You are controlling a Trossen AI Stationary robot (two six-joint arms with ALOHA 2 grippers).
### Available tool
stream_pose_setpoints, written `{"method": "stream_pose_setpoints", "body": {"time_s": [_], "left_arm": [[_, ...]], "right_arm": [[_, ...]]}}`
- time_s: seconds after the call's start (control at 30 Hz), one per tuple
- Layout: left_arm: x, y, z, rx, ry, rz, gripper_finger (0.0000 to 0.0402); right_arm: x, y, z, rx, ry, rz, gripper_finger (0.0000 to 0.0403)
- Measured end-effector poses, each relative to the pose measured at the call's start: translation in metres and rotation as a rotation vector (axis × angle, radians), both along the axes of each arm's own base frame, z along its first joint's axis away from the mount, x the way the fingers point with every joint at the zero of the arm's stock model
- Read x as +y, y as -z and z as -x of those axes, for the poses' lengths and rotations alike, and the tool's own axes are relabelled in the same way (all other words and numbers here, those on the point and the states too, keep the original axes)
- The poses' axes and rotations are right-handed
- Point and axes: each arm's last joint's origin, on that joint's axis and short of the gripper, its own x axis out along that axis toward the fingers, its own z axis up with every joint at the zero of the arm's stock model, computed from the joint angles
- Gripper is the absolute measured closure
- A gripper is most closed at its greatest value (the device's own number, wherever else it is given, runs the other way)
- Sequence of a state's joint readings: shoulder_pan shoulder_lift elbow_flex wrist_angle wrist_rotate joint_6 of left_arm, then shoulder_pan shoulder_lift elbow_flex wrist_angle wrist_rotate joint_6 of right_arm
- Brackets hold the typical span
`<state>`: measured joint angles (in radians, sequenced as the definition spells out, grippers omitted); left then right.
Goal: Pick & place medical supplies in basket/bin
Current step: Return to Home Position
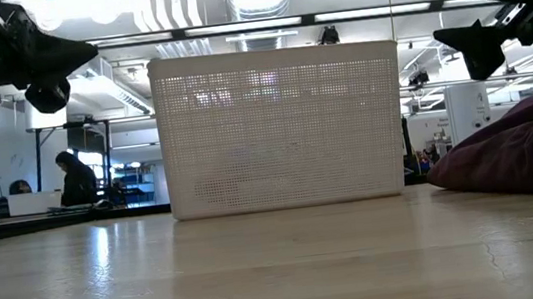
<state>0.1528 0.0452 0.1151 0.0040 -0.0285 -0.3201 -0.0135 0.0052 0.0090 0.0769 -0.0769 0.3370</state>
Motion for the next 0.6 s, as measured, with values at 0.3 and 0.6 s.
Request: {"method": "stream_pose_setpoints", "body": {"time_s": [0.3, 0.6], "left_arm": [[0.000, 0.013, -0.002, 0.096, -0.003, -0.061, 0.0402], [0.001, 0.027, -0.004, 0.130, -0.001, -0.015, 0.0402]], "right_arm": [[-0.001, 0.000, 0.000, -0.004, 0.040, -0.006, 0.0095], [-0.006, 0.000, -0.001, 0.008, 0.208, -0.018, 0.0092]]}}
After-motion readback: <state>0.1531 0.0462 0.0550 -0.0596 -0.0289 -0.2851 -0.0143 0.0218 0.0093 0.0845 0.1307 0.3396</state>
